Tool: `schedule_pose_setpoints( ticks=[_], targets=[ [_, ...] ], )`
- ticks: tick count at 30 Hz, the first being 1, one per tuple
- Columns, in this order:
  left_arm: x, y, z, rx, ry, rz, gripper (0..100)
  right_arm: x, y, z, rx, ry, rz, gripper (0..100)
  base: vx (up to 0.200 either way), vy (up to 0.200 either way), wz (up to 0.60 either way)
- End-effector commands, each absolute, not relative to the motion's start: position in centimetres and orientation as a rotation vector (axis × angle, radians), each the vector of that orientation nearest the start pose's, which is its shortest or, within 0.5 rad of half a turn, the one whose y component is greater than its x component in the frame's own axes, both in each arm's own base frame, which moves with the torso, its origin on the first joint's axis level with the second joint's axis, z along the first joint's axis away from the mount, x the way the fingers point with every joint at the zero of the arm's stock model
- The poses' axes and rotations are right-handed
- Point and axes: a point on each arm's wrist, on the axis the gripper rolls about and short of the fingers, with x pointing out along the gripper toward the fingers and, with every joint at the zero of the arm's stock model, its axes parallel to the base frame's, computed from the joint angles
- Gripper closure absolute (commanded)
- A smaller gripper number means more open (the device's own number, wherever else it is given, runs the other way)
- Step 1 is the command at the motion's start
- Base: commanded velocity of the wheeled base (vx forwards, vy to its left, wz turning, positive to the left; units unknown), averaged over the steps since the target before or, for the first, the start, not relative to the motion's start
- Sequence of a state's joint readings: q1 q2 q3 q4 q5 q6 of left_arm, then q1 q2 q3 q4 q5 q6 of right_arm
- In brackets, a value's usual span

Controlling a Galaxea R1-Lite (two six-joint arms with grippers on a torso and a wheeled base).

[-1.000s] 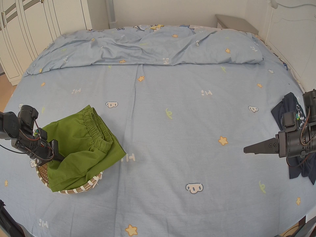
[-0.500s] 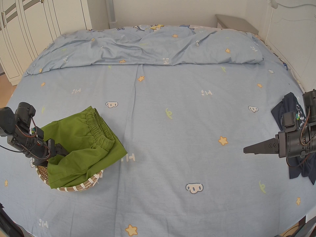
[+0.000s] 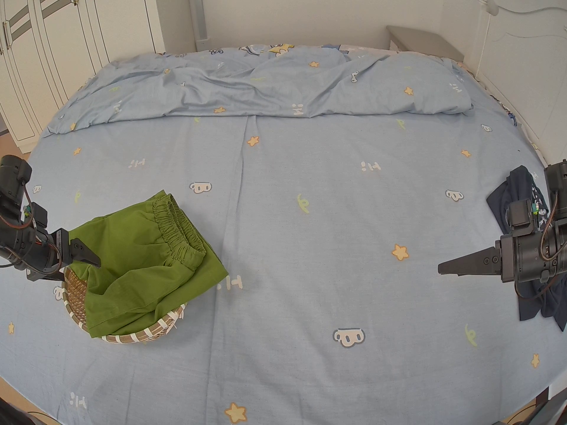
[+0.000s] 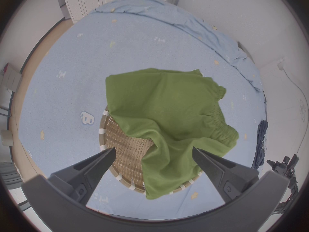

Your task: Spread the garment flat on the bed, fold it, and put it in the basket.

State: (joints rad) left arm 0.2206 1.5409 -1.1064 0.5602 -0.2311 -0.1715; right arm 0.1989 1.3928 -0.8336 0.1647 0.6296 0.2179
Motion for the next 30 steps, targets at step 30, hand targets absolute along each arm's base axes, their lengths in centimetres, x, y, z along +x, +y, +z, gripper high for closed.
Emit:
schedule_pose_setpoints(
  ticks=[30],
  targets=[
    [-7.1, -1.1, 16.0, -0.360, 0.441, 0.035, 0, -1.9, 0.5, 12.4, 0.132, 0.269, 0.433, 0, 0.000, 0.000, 0.00]
  ],
)
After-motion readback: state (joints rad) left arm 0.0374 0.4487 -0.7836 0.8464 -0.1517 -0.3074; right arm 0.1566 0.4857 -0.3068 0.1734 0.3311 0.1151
